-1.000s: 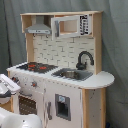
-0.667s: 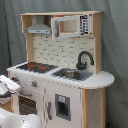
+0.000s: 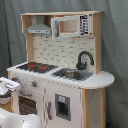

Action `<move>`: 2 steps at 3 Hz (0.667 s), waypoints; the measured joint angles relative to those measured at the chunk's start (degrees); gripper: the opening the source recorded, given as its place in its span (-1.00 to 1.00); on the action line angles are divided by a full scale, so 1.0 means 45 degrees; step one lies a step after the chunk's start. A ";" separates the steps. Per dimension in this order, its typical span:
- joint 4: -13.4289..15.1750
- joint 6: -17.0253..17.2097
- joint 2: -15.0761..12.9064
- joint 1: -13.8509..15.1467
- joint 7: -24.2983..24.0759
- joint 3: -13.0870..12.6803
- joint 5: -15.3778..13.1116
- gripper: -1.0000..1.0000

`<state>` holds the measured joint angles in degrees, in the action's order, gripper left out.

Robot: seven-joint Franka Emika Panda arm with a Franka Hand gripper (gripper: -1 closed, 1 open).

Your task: Play with the kitchen

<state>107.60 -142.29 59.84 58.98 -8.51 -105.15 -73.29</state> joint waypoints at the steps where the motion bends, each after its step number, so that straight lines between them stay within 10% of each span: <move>1: 0.0002 0.0014 0.0000 -0.0004 0.0236 -0.0002 0.0000 -1.00; 2: 0.0003 0.0014 0.0000 -0.0004 0.0236 -0.0007 0.0000 1.00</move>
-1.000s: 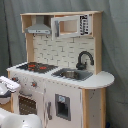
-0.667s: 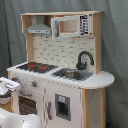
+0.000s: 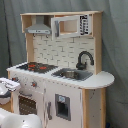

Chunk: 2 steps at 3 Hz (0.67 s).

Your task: Play with the kitchen

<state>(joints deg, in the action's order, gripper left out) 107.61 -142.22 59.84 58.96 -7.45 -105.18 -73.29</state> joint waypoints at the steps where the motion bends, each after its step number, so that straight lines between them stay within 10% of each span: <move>1: 0.0225 0.0306 -0.0750 -0.0648 0.0504 -0.0015 0.0286 1.00; 2: 0.0806 0.1028 -0.1277 -0.1369 0.0849 0.0037 0.0287 1.00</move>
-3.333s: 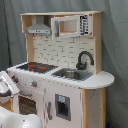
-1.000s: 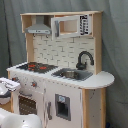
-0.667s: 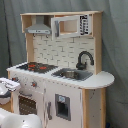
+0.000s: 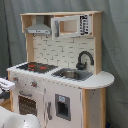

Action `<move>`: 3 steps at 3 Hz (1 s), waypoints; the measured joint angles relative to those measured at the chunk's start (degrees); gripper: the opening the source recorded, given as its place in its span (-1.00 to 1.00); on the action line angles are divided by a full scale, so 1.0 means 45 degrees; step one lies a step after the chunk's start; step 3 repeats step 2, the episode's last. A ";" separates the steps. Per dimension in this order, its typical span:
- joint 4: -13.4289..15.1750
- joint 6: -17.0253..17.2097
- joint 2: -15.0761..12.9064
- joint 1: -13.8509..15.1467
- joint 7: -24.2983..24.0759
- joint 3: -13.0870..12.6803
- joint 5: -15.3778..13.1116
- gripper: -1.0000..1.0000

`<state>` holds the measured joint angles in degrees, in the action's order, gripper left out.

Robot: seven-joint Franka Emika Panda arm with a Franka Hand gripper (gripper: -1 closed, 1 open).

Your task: Play with the kitchen

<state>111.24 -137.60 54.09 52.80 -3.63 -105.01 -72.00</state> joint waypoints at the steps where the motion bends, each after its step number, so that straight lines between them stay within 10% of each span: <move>1: 0.0563 0.0837 -0.0556 -0.0696 0.0244 0.0019 0.0000 1.00; 3: 0.1019 0.1339 -0.1205 -0.1205 0.0941 0.0028 0.0000 1.00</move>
